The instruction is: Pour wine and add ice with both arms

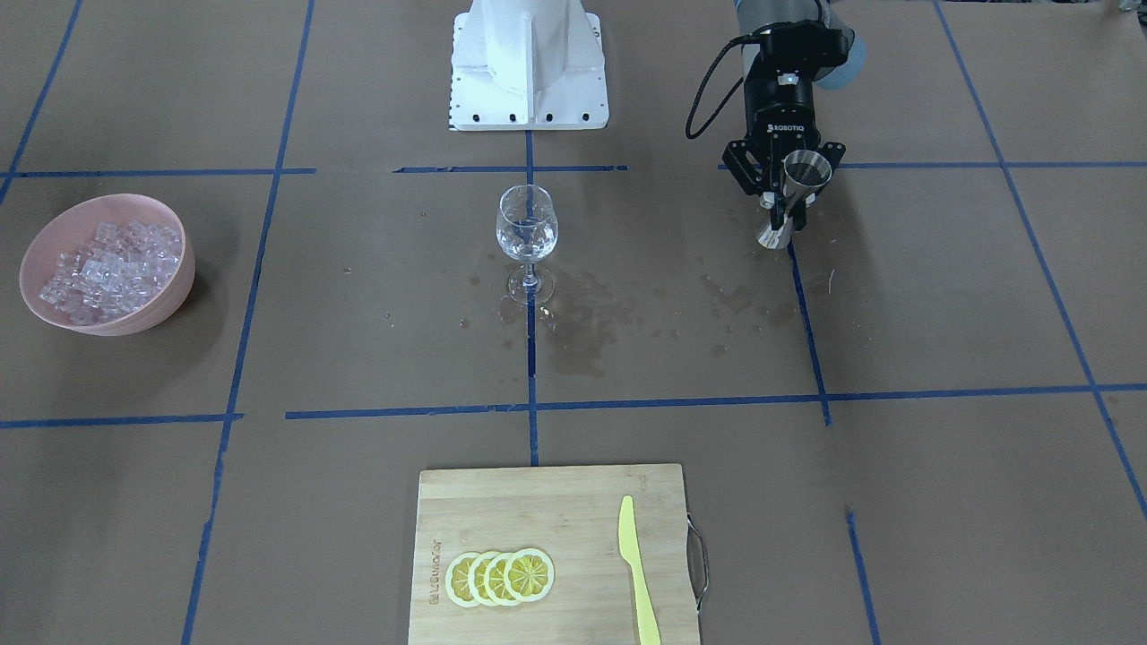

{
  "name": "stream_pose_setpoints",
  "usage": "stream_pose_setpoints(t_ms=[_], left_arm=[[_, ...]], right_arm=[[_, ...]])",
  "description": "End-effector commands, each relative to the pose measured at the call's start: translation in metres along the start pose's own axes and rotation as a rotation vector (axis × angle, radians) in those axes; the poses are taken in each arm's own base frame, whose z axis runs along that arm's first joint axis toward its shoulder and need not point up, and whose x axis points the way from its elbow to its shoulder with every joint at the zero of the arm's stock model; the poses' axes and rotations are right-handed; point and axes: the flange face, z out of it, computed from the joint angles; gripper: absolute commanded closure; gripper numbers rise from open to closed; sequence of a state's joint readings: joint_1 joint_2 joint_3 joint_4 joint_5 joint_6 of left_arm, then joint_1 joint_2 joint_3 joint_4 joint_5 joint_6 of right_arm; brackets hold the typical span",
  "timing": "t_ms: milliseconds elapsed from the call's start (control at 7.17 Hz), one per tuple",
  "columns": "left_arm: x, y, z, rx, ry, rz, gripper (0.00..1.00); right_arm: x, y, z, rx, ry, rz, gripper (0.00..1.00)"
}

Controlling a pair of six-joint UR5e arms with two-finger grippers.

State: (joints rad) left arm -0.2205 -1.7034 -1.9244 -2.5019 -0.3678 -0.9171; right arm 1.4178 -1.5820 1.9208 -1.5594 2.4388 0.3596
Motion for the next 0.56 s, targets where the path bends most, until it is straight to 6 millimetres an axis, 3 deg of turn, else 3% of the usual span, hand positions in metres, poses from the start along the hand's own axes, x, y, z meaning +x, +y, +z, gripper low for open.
stream_pose_setpoints(t_ms=[0, 419], left_arm=[[0.038, -0.015, -0.003, -0.009, 0.042, -0.026, 1.00], [0.064, -0.019, -0.011, -0.031, 0.087, 0.050, 1.00]], right_arm=[[0.000, 0.001, -0.003, 0.025, 0.040, -0.016, 0.00], [-0.002, 0.000, -0.009, 0.062, 0.104, -0.029, 0.00]])
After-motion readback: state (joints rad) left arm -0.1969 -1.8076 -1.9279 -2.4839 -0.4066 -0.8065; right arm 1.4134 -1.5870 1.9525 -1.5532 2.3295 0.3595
